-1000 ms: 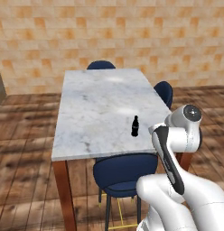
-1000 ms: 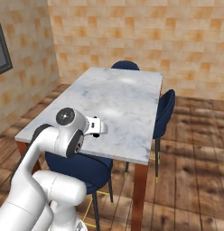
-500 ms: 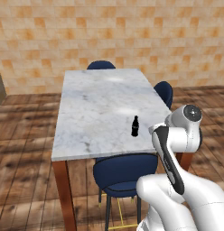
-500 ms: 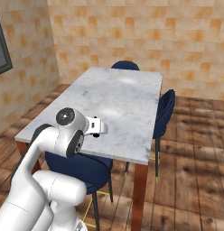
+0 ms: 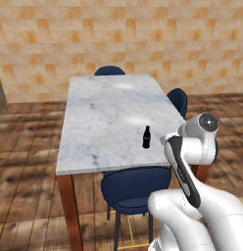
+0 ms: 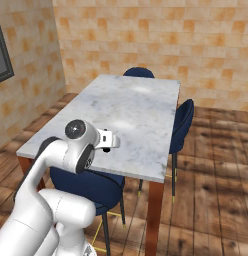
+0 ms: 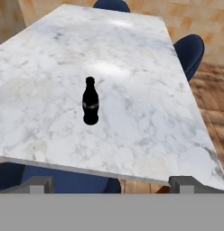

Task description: Place the large bottle from the dining counter next to the other large bottle outside the sink, and place the small bottle from the dining counter next to the other small bottle inside the sink.

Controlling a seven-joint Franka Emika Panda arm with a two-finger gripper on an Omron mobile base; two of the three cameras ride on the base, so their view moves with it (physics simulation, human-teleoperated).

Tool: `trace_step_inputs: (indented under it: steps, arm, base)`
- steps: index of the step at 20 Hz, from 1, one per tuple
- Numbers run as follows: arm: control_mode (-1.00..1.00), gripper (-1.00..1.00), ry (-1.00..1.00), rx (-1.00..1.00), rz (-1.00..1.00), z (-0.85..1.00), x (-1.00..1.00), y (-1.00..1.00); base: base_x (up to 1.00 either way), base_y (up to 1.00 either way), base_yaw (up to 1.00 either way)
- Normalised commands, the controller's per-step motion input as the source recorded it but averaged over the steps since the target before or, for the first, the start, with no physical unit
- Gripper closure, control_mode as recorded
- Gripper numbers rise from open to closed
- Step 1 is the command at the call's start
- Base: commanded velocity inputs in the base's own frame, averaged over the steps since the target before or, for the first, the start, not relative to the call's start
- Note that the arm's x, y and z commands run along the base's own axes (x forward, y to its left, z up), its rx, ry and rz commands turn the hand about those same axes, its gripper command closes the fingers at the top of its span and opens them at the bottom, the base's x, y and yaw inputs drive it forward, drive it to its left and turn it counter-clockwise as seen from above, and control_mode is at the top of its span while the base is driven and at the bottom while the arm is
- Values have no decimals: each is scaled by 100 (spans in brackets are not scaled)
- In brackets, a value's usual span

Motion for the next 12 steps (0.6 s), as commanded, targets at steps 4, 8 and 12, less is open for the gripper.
trace_step_inputs:
  steps: [4, 8, 12]
  arm:
    - [-100, -100, 1, 5, -1, -1, 28, 3]
    - [-100, -100, 5, 0, -5, -4, 32, 18]
    - [-100, -100, 7, 0, -6, -7, 23, 28]
  base:
    - [0, 0, 0]
    - [0, 0, 0]
    - [0, 0, 0]
